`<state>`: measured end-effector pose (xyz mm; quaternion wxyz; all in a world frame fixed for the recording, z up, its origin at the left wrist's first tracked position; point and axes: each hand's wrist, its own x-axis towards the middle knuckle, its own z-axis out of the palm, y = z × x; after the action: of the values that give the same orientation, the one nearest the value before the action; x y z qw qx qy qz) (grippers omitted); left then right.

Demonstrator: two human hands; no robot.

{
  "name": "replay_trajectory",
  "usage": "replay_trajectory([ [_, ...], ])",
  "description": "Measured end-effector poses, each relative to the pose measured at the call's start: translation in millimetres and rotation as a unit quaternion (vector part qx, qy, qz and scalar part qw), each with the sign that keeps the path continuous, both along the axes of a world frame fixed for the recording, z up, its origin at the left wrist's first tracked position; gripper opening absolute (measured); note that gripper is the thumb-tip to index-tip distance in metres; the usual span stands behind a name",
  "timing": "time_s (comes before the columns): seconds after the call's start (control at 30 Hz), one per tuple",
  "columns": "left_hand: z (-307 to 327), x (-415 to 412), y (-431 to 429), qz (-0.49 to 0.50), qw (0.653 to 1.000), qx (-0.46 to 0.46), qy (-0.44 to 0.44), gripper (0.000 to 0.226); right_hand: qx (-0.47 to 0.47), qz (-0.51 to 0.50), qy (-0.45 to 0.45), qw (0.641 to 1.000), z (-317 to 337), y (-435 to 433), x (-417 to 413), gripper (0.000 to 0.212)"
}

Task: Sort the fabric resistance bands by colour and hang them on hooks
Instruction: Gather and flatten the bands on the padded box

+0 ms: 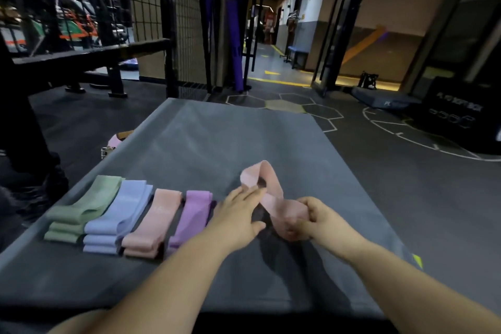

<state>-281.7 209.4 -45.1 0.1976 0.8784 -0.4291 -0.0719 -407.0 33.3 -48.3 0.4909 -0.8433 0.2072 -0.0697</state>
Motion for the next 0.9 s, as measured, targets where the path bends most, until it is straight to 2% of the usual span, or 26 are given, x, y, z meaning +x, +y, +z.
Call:
replay_trajectory([
  [0.13,-7,-18,-12,-0.035,0.999,0.04,-0.007,0.065,-0.047,-0.012,0.042,0.998,2,-17,-40,0.026],
  [0.3,-15,-30,-22,-0.034,0.998,0.041,-0.02,0.057,0.013,-0.017,0.055,0.998,3,-37,-76,0.026],
  [0.47,-25,-36,-31,-0.054,0.996,0.056,-0.039,0.046,-0.033,-0.015,0.09,0.995,7,-53,-84,0.038],
  [0.57,-27,-36,-36,-0.039,0.997,0.038,-0.049,0.04,-0.082,0.006,0.105,0.991,14,-62,-81,0.056],
  [0.7,-30,-31,-41,-0.029,0.998,-0.004,-0.063,0.033,-0.11,0.038,0.129,0.985,24,-73,-78,0.096],
  [0.77,-34,-26,-44,-0.015,0.998,-0.038,-0.049,0.028,-0.142,0.045,0.144,0.978,27,-78,-77,0.098],
  [0.9,-33,-20,-47,0.013,0.996,-0.085,-0.027,0.015,-0.246,0.032,0.147,0.958,32,-83,-79,0.089],
])
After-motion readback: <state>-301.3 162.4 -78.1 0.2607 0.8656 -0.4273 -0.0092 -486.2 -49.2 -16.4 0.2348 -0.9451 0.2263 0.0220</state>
